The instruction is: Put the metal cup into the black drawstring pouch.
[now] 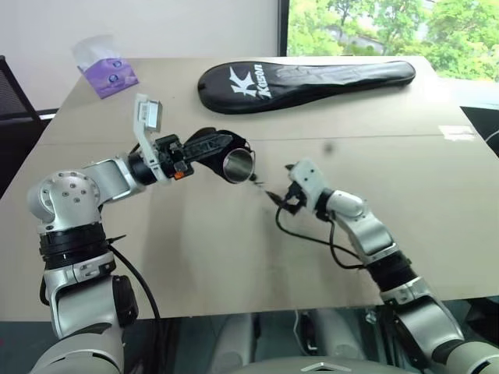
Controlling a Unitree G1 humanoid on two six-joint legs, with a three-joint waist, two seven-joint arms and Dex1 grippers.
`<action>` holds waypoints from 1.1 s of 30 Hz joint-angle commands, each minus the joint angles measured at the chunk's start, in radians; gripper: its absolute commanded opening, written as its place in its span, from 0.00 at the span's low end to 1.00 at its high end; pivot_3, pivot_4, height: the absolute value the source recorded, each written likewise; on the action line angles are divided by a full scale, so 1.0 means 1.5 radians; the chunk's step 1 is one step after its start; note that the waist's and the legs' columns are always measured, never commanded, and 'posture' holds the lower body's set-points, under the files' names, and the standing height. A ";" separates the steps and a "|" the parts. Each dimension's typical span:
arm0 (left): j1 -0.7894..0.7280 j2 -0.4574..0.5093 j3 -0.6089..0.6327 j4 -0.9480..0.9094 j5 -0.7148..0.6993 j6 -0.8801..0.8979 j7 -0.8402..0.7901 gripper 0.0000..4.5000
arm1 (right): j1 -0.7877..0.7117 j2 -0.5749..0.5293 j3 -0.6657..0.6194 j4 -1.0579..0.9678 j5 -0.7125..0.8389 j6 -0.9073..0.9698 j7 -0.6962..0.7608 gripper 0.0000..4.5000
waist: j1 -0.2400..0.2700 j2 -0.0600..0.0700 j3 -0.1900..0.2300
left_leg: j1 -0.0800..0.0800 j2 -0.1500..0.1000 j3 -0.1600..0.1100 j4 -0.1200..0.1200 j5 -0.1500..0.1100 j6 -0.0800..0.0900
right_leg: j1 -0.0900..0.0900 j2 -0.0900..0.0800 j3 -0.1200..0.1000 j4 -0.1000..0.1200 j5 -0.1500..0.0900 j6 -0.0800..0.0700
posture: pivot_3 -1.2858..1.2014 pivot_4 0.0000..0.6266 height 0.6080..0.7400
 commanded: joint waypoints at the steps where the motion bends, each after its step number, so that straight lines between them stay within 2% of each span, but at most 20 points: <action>1: -0.021 0.024 0.025 -0.028 -0.039 0.021 0.009 0.00 | -0.037 0.048 -0.001 0.036 0.008 -0.057 -0.005 0.98 | 0.000 0.000 0.000 | 0.000 0.000 0.000 0.000 0.000 0.000 | 0.000 0.000 0.000 0.000 0.000 0.000 | 0.52 0.24 1.00; 7: -0.014 0.040 0.045 -0.049 -0.078 0.046 0.039 0.00 | -0.133 0.122 -0.035 0.194 -0.003 -0.132 -0.071 0.98 | 0.003 0.000 0.000 | 0.000 0.000 0.000 0.000 0.000 0.000 | 0.000 0.000 0.000 0.000 0.000 0.000 | 0.52 0.24 1.00; 10: -0.008 0.042 0.052 -0.063 -0.095 0.049 0.056 0.00 | -0.175 0.135 -0.059 0.273 -0.007 -0.156 -0.100 0.98 | 0.004 0.000 0.000 | 0.000 0.000 0.000 0.000 0.000 0.000 | 0.000 -0.001 0.000 0.000 0.000 0.000 | 0.52 0.24 1.00; 11: -0.005 0.042 0.055 -0.066 -0.099 0.048 0.062 0.00 | -0.182 0.134 -0.064 0.287 -0.007 -0.166 -0.098 0.87 | 0.005 0.000 0.000 | 0.000 0.000 -0.001 0.000 0.000 0.000 | 0.000 -0.001 0.000 0.000 0.000 0.000 | 0.52 0.24 1.00; 12: -0.001 0.041 0.060 -0.068 -0.105 0.048 0.069 0.00 | -0.183 0.133 -0.070 0.292 -0.004 -0.173 -0.100 0.81 | 0.005 0.000 0.000 | 0.000 0.000 -0.001 0.000 0.000 0.000 | 0.000 -0.001 0.000 0.000 0.000 0.000 | 0.52 0.24 1.00; 14: 0.008 0.041 0.067 -0.072 -0.115 0.047 0.079 0.00 | -0.183 0.131 -0.080 0.296 -0.001 -0.183 -0.098 0.57 | 0.004 0.000 0.000 | 0.000 -0.001 -0.001 0.000 0.000 0.000 | 0.000 -0.001 0.000 0.000 0.000 0.000 | 0.52 0.24 1.00; 16: 0.014 0.042 0.068 -0.075 -0.122 0.044 0.086 0.00 | -0.181 0.130 -0.084 0.296 -0.002 -0.190 -0.096 0.38 | 0.004 0.000 0.000 | 0.000 -0.001 0.000 0.000 0.000 0.000 | 0.000 -0.001 0.000 0.000 0.000 0.000 | 0.52 0.24 1.00; 20: 0.018 0.037 0.065 -0.071 -0.130 0.034 0.095 0.00 | -0.172 0.118 -0.095 0.286 -0.006 -0.200 -0.098 0.02 | 0.003 0.000 0.000 | 0.000 0.000 -0.001 0.000 0.000 0.000 | 0.000 -0.001 0.000 0.000 0.000 0.000 | 0.52 0.24 1.00; 26: 0.061 0.034 0.060 -0.086 -0.122 0.010 0.096 0.00 | -0.127 0.069 -0.110 0.174 -0.012 -0.170 -0.114 0.01 | 0.004 0.000 0.000 | 0.000 0.000 0.000 0.000 0.000 0.000 | 0.000 -0.001 0.002 0.000 0.000 0.000 | 0.52 0.24 1.00; 33: 0.125 -0.006 0.052 -0.113 -0.078 -0.076 0.119 0.00 | -0.071 -0.049 -0.105 -0.056 -0.072 -0.068 -0.113 0.01 | 0.005 0.000 0.000 | 0.000 -0.001 0.000 0.000 0.000 0.000 | 0.000 -0.001 0.002 0.000 0.000 0.000 | 0.52 0.24 1.00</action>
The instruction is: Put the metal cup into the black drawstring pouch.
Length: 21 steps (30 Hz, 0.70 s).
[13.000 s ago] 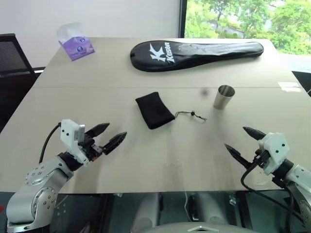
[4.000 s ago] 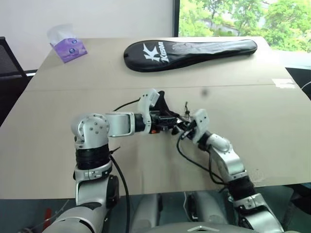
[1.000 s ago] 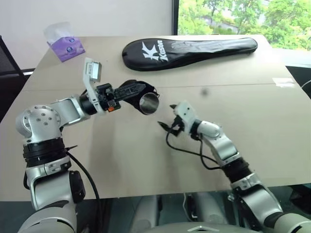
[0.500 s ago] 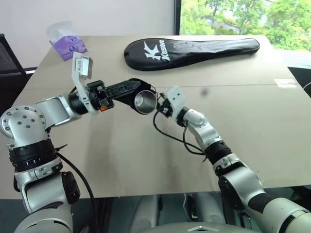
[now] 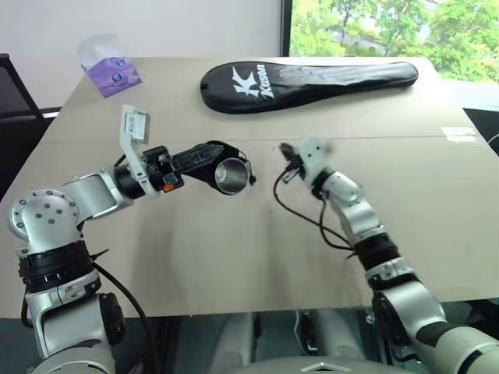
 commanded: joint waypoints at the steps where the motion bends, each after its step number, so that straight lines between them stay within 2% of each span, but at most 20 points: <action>1: 0.019 -0.018 0.005 -0.045 0.009 -0.060 -0.002 0.06 | 0.011 -0.034 -0.005 -0.138 -0.008 0.060 0.014 0.00 | -0.001 0.000 0.000 | 0.000 0.000 0.000 0.000 0.000 0.000 | 0.000 0.000 0.000 0.000 0.000 0.000 | 0.52 0.24 1.00; 3: 0.030 -0.029 0.003 -0.056 -0.005 -0.059 -0.005 0.18 | 0.017 -0.056 -0.004 -0.195 -0.008 0.098 0.027 0.00 | -0.002 0.000 0.000 | 0.000 0.000 0.000 0.000 0.000 0.000 | 0.000 0.000 0.000 0.000 0.000 0.000 | 0.52 0.24 1.00; 7: 0.044 -0.025 -0.010 -0.066 -0.028 -0.039 -0.027 0.58 | 0.012 -0.093 0.001 -0.285 -0.010 0.165 0.051 0.00 | 0.000 0.000 0.000 | 0.000 0.000 0.000 0.000 0.000 0.000 | 0.000 0.000 0.000 0.000 0.000 0.000 | 0.52 0.24 1.00; 20: 0.011 -0.011 -0.085 -0.113 0.058 -0.151 -0.073 0.58 | -0.059 -0.187 -0.017 -0.455 0.015 0.313 0.123 0.00 | 0.002 0.000 0.000 | 0.000 0.000 0.000 0.000 -0.001 0.002 | 0.000 0.000 0.000 0.000 0.000 0.000 | 0.52 0.24 1.00; 21: 0.005 -0.011 -0.108 -0.132 0.085 -0.174 -0.074 0.58 | -0.067 -0.195 -0.017 -0.464 0.018 0.322 0.129 0.00 | 0.003 0.000 0.000 | 0.000 0.000 0.000 0.000 -0.001 0.002 | 0.000 0.000 0.000 0.000 0.000 0.000 | 0.52 0.24 1.00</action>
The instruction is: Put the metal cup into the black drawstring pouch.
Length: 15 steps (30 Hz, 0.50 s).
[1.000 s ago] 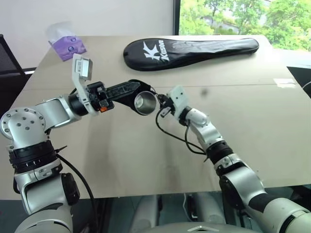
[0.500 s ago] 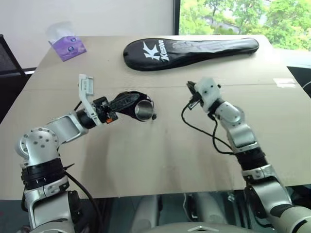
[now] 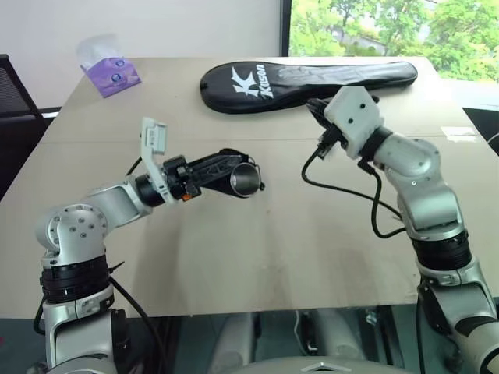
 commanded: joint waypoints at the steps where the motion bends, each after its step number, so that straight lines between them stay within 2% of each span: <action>1: -0.024 0.003 -0.044 -0.071 0.049 -0.065 -0.012 0.58 | -0.027 -0.023 -0.016 -0.047 0.012 0.026 0.018 0.00 | 0.001 0.000 0.000 | 0.000 0.000 0.000 0.000 0.000 0.000 | 0.000 0.000 0.000 0.000 0.000 0.000 | 0.52 0.24 1.00; 6: -0.070 -0.034 -0.099 -0.098 0.077 -0.097 0.003 0.58 | -0.056 -0.044 -0.008 -0.071 0.020 0.051 0.041 0.00 | 0.004 0.000 0.000 | 0.000 0.000 0.000 0.000 0.000 0.000 | 0.000 0.000 0.000 0.000 0.000 0.000 | 0.52 0.24 1.00; 8: -0.076 -0.045 -0.090 -0.082 0.064 -0.094 0.010 0.58 | -0.055 -0.043 -0.007 -0.076 0.025 0.060 0.040 0.00 | 0.002 0.000 0.000 | 0.000 0.000 0.000 0.000 0.000 0.000 | 0.000 0.000 0.000 0.000 0.000 0.000 | 0.52 0.24 1.00; 10: -0.081 -0.050 -0.073 -0.061 0.051 -0.088 0.017 0.58 | -0.032 -0.053 -0.006 -0.078 0.021 0.056 0.042 0.00 | 0.000 0.000 0.000 | 0.000 0.000 0.000 0.000 0.000 0.000 | 0.000 0.000 0.000 0.000 0.000 0.000 | 0.52 0.24 1.00; 15: -0.096 -0.052 -0.044 -0.053 -0.004 -0.055 0.042 0.58 | 0.054 -0.026 -0.084 -0.101 0.088 0.139 0.017 0.00 | 0.002 0.000 0.000 | 0.000 0.000 0.000 0.000 0.000 0.000 | 0.001 0.000 0.000 -0.001 0.000 0.000 | 0.52 0.24 1.00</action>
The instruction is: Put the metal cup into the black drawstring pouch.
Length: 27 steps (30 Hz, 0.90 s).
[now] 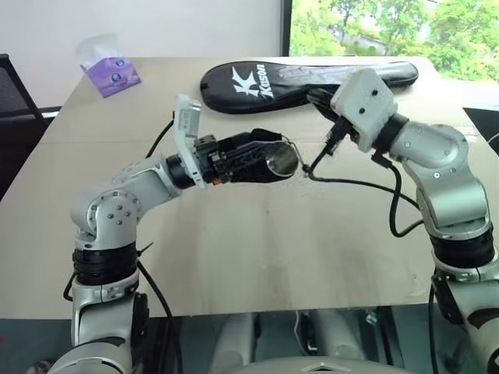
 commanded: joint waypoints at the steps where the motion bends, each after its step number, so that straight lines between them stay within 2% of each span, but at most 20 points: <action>1: -0.024 0.002 0.037 -0.005 -0.058 0.021 0.020 0.59 | 0.046 0.004 -0.069 -0.043 0.049 0.036 -0.013 0.06 | 0.001 0.000 0.000 | 0.000 0.000 0.000 0.000 0.000 0.000 | 0.000 0.000 0.000 0.000 0.000 0.000 | 0.52 0.24 1.00; 3: -0.023 0.013 0.048 0.005 -0.076 0.036 0.026 0.59 | 0.102 0.012 -0.081 -0.055 0.068 0.042 -0.020 0.20 | 0.002 0.000 0.000 | 0.000 0.000 0.000 0.000 0.000 0.000 | 0.000 0.000 0.000 0.000 0.000 0.000 | 0.52 0.24 1.00; 7: -0.040 0.035 0.071 0.046 -0.116 0.073 0.037 0.59 | 0.193 0.063 -0.058 -0.056 0.099 0.041 -0.043 0.61 | -0.001 0.000 0.000 | 0.000 0.000 0.000 0.000 0.000 0.000 | 0.000 0.000 0.000 0.000 0.000 0.000 | 0.52 0.24 1.00; 9: -0.052 0.052 0.078 0.067 -0.127 0.090 0.035 0.59 | 0.215 0.104 -0.052 -0.038 0.112 0.022 -0.060 0.61 | -0.005 0.000 0.000 | 0.001 0.000 0.000 0.000 0.000 0.000 | 0.000 0.001 0.000 0.001 0.000 0.000 | 0.52 0.24 1.00; 13: -0.084 0.094 0.073 0.102 -0.132 0.121 0.010 0.59 | 0.232 0.145 -0.002 0.060 0.067 -0.085 -0.088 0.61 | -0.005 0.000 0.000 | 0.001 0.000 0.001 0.000 0.000 0.000 | 0.000 0.002 -0.001 0.001 0.000 0.000 | 0.52 0.24 1.00; 16: -0.116 0.100 0.068 0.123 -0.135 0.133 0.013 0.59 | 0.229 0.166 0.020 0.126 0.042 -0.152 -0.108 0.61 | -0.001 0.000 0.000 | 0.001 0.000 0.000 0.000 0.000 0.000 | 0.000 0.003 -0.002 0.001 0.000 0.000 | 0.52 0.24 1.00; 27: -0.168 0.135 0.059 0.160 -0.129 0.175 -0.016 0.59 | 0.124 0.263 0.069 0.258 0.007 -0.261 -0.153 0.61 | -0.006 0.000 0.000 | 0.001 0.000 0.000 0.000 0.002 -0.003 | 0.000 0.002 -0.002 0.002 0.000 0.000 | 0.52 0.24 1.00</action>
